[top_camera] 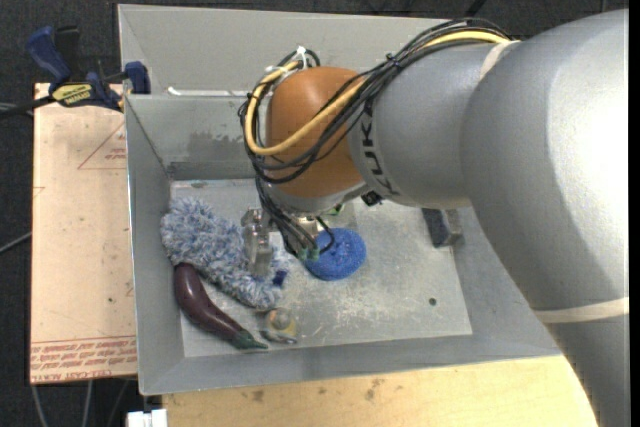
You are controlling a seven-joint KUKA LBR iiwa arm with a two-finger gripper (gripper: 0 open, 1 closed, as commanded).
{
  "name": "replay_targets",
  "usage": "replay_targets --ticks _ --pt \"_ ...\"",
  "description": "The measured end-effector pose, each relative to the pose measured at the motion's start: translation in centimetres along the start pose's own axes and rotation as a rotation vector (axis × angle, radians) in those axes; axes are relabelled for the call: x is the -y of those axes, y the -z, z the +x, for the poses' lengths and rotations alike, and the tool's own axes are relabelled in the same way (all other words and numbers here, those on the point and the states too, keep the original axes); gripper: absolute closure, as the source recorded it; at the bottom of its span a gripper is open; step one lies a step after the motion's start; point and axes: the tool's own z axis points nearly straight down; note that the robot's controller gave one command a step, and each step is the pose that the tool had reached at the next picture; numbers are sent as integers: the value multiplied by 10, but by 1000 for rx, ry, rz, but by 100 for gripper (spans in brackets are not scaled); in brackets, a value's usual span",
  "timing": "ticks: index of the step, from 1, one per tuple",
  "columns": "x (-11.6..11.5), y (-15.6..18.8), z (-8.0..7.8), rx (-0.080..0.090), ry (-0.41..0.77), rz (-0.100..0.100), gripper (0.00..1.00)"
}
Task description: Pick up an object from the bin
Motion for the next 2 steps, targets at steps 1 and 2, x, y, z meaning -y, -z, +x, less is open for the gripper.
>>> replay_targets --ticks 1,2 --pt "1 6 0 -1 -35 0 100" --pt "10 48 3 -3 -104 1 100"
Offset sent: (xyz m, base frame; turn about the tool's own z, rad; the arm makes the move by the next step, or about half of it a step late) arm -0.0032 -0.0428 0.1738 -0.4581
